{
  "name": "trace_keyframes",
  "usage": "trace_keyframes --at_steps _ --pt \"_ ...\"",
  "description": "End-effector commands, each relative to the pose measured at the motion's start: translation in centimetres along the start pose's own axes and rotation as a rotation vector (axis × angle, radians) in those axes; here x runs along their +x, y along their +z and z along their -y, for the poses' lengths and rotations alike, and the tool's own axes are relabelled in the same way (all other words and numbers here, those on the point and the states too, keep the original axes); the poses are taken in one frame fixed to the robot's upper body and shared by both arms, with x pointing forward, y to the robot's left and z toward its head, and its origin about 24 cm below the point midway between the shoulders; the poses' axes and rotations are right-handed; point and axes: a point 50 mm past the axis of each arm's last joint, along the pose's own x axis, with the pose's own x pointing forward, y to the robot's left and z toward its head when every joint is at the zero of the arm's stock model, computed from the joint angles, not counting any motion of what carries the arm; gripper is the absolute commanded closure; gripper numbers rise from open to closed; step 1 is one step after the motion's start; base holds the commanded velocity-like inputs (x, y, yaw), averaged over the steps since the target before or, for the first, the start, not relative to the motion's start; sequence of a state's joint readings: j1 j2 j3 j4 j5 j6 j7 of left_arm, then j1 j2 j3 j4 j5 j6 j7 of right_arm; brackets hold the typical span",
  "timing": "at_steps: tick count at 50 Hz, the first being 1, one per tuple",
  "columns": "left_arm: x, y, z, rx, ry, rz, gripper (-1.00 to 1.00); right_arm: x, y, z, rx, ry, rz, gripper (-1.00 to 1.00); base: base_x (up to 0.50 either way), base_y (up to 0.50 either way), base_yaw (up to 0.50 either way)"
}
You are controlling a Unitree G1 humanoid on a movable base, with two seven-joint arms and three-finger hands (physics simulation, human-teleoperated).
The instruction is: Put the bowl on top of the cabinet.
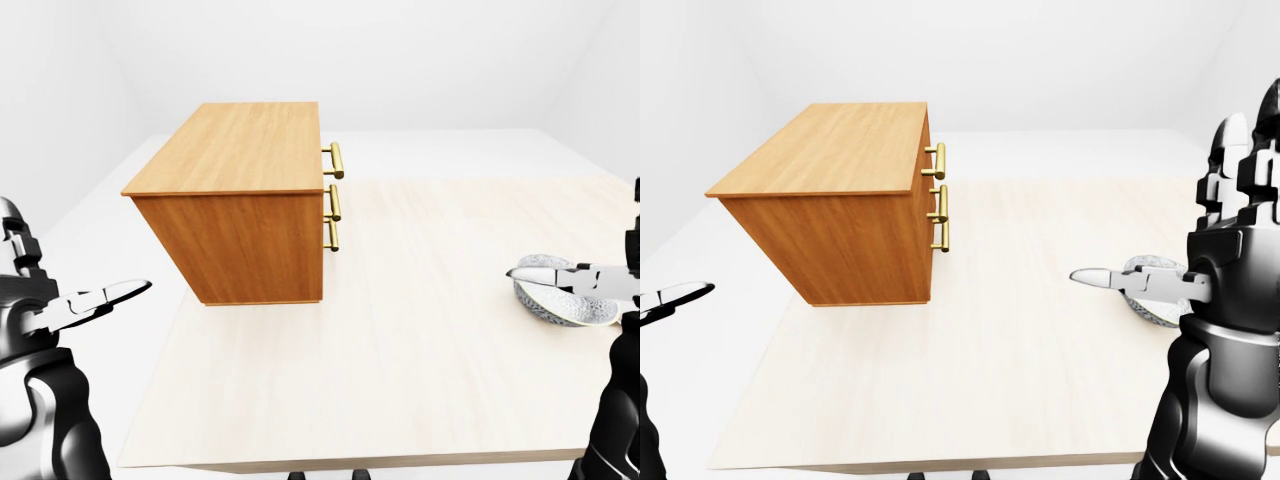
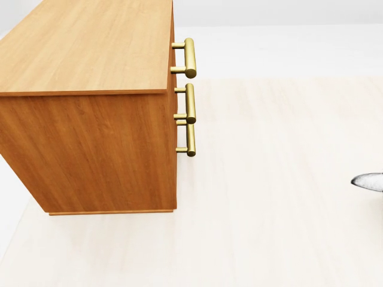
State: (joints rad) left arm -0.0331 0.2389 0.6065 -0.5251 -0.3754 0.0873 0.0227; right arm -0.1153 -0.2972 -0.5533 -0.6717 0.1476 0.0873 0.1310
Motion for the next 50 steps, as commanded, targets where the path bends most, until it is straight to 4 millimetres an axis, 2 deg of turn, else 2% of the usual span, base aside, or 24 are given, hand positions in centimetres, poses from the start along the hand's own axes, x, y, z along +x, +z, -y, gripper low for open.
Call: trace_keyframes --at_steps 1,6,14,16,19,21,22,23,50 --pt "0.1 0.4 0.0 0.001 -0.001 0.019 -1.00 -0.2 -2.1 0.8 -0.138 0.062 -0.116 -1.00 0.00 0.00 0.00" --pt "0.1 0.4 0.2 0.002 -0.005 0.018 -1.00 0.0 -5.8 2.5 -0.242 0.068 -0.284 -1.00 0.00 0.00 0.00" --pt "0.2 0.6 0.1 0.001 -0.002 0.027 -1.00 0.6 -8.5 5.4 -0.370 0.076 -0.432 -1.00 0.00 0.00 0.00" --pt "0.2 0.8 0.3 0.001 -0.007 0.037 -1.00 0.3 -9.6 7.2 -0.473 0.088 -0.528 -1.00 0.00 0.00 0.00" --pt "0.3 0.8 0.2 0.000 -0.005 0.037 -1.00 -0.5 -11.2 7.8 -0.460 0.068 -0.604 -1.00 0.00 0.00 0.00" --pt "0.3 0.9 0.2 0.000 -0.004 0.042 -1.00 -1.4 -12.7 8.1 -0.460 0.051 -0.680 -1.00 0.00 0.00 0.00" --pt "0.4 1.1 0.2 0.003 -0.008 0.052 -1.00 -6.5 -18.6 9.4 -0.781 0.222 -1.020 -1.00 0.00 0.00 0.00" --pt "0.4 1.2 0.2 0.003 -0.008 0.054 -1.00 -6.7 -19.0 9.6 -0.806 0.235 -1.037 -1.00 0.00 0.00 0.00" --pt "0.3 0.7 0.3 0.007 -0.010 0.035 -1.00 -8.0 -19.9 9.7 -0.863 0.281 -1.082 -1.00 0.00 0.00 0.00"
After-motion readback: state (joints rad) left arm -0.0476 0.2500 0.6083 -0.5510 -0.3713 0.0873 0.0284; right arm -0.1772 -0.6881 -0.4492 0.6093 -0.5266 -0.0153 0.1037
